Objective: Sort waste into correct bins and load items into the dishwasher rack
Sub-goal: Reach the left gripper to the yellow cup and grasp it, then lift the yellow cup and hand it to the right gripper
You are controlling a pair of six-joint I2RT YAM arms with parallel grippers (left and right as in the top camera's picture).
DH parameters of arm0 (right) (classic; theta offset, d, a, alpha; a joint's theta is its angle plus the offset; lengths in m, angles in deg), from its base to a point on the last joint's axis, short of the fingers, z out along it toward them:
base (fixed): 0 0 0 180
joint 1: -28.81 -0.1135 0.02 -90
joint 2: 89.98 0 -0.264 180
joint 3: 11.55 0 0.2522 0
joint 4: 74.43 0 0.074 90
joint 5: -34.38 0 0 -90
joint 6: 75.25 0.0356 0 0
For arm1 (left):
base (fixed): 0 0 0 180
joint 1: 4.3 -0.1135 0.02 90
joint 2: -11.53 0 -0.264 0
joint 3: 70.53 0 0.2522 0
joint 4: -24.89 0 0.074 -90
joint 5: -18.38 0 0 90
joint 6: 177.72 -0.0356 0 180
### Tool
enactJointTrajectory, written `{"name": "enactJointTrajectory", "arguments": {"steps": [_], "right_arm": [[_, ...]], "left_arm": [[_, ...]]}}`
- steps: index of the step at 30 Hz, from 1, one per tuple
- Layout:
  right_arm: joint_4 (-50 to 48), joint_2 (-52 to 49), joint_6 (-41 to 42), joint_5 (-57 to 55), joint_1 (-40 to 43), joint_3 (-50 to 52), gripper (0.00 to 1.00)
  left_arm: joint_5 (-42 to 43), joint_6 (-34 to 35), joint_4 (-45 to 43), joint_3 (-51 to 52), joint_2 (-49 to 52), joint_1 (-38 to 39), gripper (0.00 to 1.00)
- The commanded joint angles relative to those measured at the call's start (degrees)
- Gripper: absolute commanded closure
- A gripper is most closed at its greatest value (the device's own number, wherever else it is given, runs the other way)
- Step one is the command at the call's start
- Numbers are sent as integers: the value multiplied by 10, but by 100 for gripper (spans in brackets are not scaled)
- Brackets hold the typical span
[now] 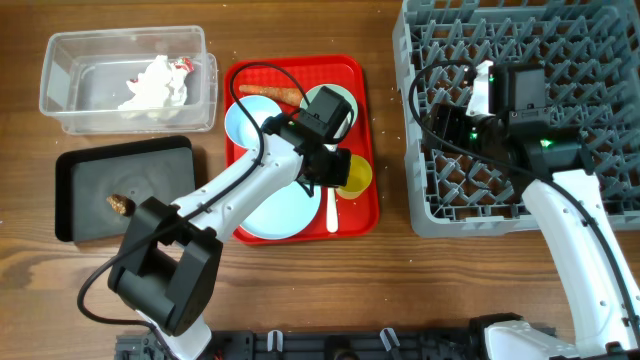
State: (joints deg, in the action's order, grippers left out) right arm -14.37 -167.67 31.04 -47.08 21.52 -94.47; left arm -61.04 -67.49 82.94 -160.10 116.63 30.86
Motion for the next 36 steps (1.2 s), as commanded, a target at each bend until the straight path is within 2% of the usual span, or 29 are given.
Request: {"name": "enactJointTrajectory", "arguments": {"steps": [1, 2, 7, 9, 12, 15, 17, 18, 21, 24, 26, 29, 36], "right_arm": [[5, -1, 2, 5, 2, -13, 21], [9, -1, 2, 5, 2, -13, 21], [12, -1, 3, 11, 2, -13, 22], [3, 3, 2, 44, 2, -13, 23], [-35, 12, -17, 126, 3, -13, 22], [-71, 14, -45, 243, 3, -13, 21], [-86, 14, -62, 294, 2, -13, 22], [-117, 14, -86, 359, 2, -12, 21], [-199, 14, -105, 473, 2, -5, 19], [-261, 10, -106, 535, 0, 1, 14], [-321, 9, -112, 621, 0, 11, 12], [-352, 8, -118, 676, 0, 12, 11], [-352, -4, -131, 643, -52, 13, 11]], "left_arm": [[3, -3, -9, 6, 9, 2, 92], [3, -3, -17, 8, 12, 2, 96], [5, 2, -23, 6, 15, 1, 96], [52, 1, -2, -15, -3, -20, 96], [164, 1, 18, -49, -52, -79, 96], [353, 1, -7, -52, -114, -170, 96], [447, 1, -15, -52, -131, -216, 96], [536, -2, -22, -52, -137, -256, 96], [629, -3, -32, -52, -136, -289, 96], [682, -3, -47, -52, -136, -295, 96], [718, -3, -66, -52, -136, -295, 96], [719, -3, -67, -52, -136, -296, 96], [721, 2, -77, -52, -136, -296, 96]]}}
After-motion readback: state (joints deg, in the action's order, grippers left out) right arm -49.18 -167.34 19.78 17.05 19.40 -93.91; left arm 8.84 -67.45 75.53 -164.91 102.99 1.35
